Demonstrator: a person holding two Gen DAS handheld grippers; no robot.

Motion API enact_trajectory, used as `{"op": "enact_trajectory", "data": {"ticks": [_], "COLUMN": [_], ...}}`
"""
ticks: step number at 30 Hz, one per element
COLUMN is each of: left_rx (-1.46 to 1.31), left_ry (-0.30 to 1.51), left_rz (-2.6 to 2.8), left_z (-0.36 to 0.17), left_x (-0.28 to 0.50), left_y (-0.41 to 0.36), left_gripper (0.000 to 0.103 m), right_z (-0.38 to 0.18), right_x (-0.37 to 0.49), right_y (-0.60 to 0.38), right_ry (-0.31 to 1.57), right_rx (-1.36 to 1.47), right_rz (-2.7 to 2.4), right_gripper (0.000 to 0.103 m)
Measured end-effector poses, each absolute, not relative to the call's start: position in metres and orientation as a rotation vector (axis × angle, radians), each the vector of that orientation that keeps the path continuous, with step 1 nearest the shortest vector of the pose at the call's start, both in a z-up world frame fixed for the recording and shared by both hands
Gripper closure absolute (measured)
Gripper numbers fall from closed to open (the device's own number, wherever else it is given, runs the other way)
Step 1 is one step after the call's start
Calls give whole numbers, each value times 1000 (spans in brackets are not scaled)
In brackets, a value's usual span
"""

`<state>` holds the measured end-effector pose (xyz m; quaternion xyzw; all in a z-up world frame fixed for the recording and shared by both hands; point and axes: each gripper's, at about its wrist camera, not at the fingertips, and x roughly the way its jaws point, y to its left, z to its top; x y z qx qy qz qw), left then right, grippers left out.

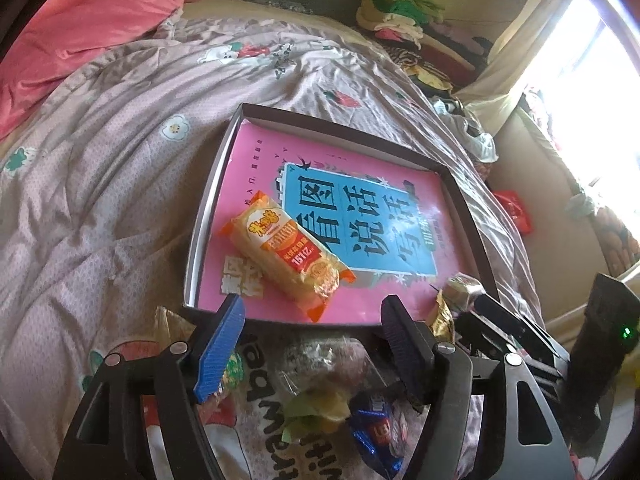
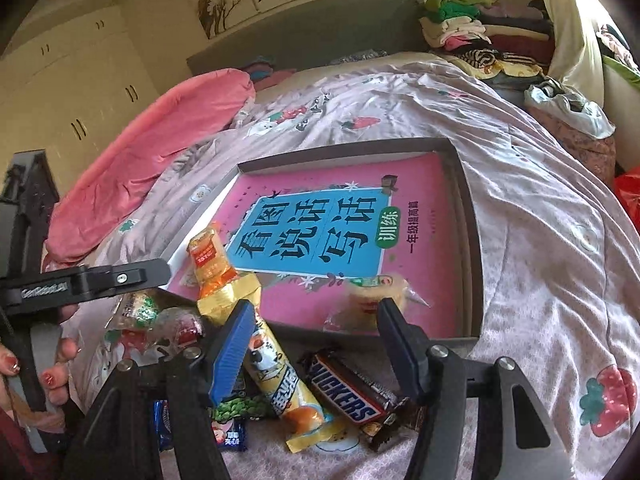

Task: Organize snacks
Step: 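Withdraw the left tool from the tray toward the clear nut bag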

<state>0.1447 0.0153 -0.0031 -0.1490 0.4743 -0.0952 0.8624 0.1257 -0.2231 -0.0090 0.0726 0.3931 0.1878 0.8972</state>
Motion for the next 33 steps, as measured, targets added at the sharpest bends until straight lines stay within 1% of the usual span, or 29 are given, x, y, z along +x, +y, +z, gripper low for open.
{"op": "enact_trajectory", "data": {"ticks": [10,18,25,27,33], "left_rx": [-317,-339,-341,-339,-343], "left_ry": [970,935,896,887,896], "left_rz": [-178,-147,-127,-120,-89], "left_z": [3,12,24,26,21], "left_x": [140,136,129,128,120], "left_y": [22,37,53,58,74], "left_gripper": [28,27,26,26,26], "right_z": [-14,5,12,14,16], "right_x": [134,122,115,113,107], "right_y": [-234,-249,-264,-267,-269], "right_ry": [811,725,702,694,687], "right_rx": [135,156,181,183,182], "right_rz": [302,279,241,229,219], "right_gripper": [40,40,40,39,33]}}
